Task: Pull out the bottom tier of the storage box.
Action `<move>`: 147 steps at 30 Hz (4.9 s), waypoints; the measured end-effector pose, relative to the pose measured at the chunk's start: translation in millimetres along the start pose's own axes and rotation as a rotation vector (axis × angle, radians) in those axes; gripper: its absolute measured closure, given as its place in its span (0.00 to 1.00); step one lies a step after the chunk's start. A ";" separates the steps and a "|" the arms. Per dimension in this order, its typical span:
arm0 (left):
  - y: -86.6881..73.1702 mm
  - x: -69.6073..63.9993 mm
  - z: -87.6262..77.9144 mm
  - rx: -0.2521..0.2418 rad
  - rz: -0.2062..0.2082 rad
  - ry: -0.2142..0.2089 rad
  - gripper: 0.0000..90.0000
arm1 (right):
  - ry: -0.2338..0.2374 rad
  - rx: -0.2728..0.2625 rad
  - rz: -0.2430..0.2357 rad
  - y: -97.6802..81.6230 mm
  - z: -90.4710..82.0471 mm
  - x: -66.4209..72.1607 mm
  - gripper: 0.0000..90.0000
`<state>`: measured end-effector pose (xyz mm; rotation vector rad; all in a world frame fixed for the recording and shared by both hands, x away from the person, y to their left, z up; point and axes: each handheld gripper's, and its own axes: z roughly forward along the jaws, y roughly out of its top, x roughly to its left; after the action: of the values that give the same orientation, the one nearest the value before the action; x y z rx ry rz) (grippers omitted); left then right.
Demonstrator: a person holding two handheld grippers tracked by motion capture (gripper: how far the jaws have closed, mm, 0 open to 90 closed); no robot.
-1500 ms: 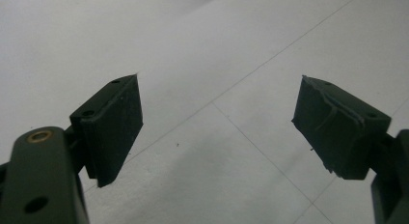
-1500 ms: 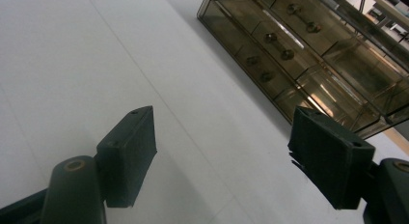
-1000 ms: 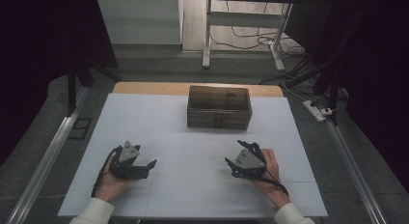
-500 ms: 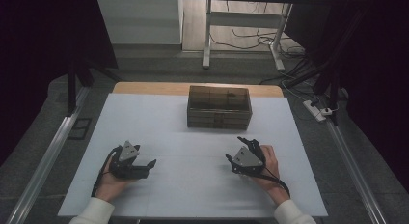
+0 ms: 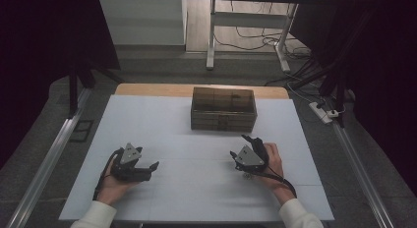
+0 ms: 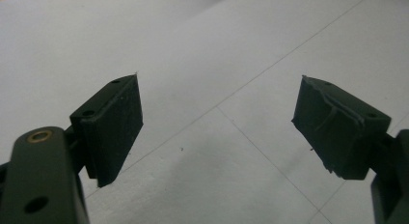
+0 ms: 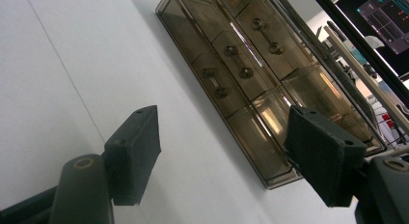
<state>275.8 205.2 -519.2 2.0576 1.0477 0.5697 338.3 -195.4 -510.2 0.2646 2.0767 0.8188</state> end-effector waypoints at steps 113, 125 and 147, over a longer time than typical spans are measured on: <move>-1.2 5.6 -0.9 -0.001 -0.018 -0.018 0.20 | -0.059 0.009 -0.324 3.6 76.0 15.6 0.62; -1.2 5.6 -1.6 -0.003 -0.018 -0.010 0.20 | -0.064 0.015 -0.342 1.7 84.2 15.3 0.67; -1.9 7.5 -2.1 -0.003 -0.023 0.001 0.20 | -0.081 0.012 -0.323 -6.2 91.9 11.9 0.68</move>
<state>277.8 213.0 -519.0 2.0404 1.0692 0.5609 404.4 -152.8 -559.7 -0.0324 1.9807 0.5894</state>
